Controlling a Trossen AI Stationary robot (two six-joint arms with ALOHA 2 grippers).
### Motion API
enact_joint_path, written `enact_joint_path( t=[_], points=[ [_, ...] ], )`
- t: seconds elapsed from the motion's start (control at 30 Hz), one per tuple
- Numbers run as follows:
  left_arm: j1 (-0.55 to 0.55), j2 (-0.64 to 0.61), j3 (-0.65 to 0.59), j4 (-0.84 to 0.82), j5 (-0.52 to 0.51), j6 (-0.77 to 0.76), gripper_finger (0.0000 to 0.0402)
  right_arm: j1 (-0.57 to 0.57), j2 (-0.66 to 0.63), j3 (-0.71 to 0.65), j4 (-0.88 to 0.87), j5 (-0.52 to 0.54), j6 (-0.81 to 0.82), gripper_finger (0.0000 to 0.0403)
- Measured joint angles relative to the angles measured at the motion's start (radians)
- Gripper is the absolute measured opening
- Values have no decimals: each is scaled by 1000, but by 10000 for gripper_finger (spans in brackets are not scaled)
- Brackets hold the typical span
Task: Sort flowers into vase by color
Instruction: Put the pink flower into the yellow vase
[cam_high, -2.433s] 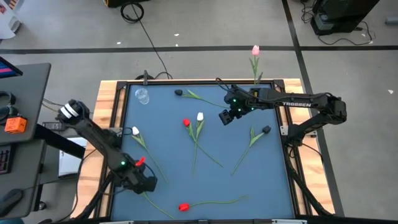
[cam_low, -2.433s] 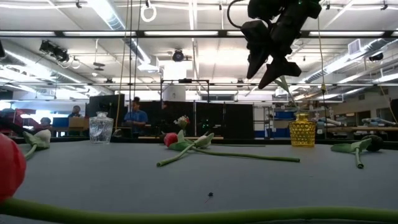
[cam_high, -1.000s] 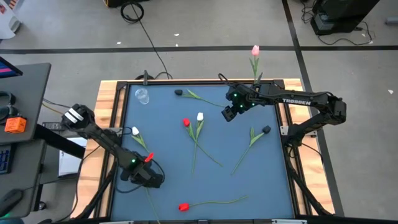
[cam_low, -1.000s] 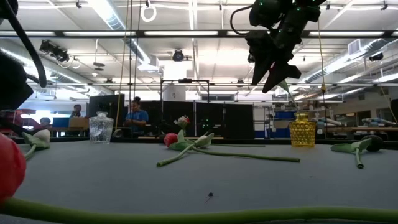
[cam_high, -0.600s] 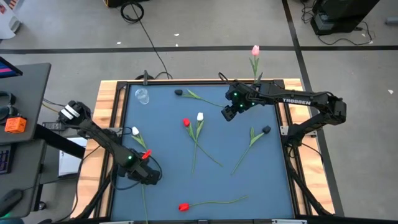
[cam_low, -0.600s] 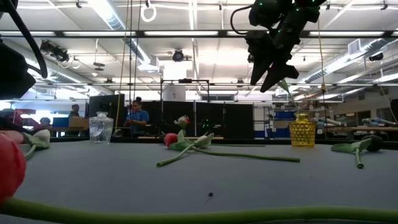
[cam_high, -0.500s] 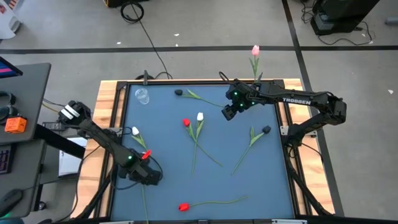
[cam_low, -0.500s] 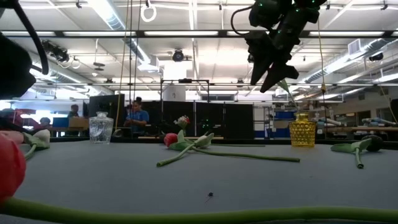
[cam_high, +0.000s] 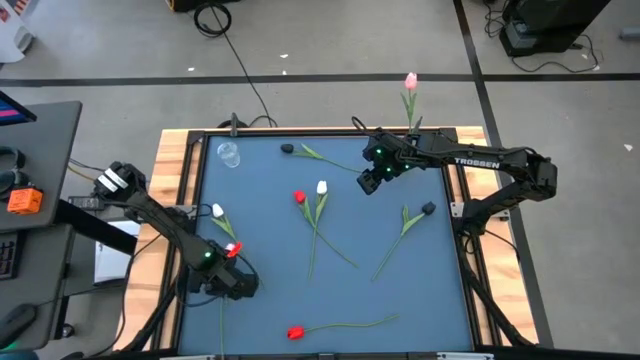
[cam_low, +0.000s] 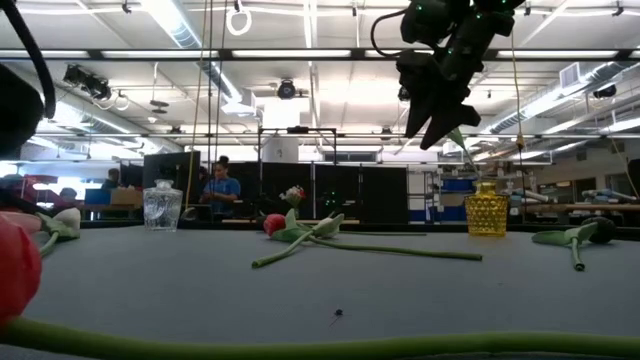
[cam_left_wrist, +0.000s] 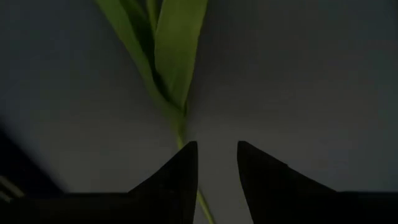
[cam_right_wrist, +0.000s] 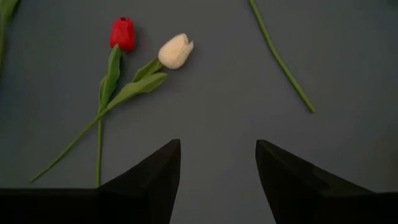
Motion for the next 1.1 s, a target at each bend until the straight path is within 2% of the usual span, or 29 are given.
enact_joint_path(
  t=[0.3,0.47,0.53,0.77,1.1],
  points=[
    [1,-2,8,-5,4,3,117,27,0,-45,-16,8,7,217],
    [0,-4,8,-53,92,28,124,50,0,-93,-19,-4,20,217],
    [0,-6,8,-63,98,31,135,62,0,-101,-13,-4,29,217],
    [-2,-6,8,-83,-8,66,175,75,0,-102,65,-29,57,217],
    [-21,-6,-44,-59,-26,49,172,75,0,-102,129,-69,87,217]
  ],
)
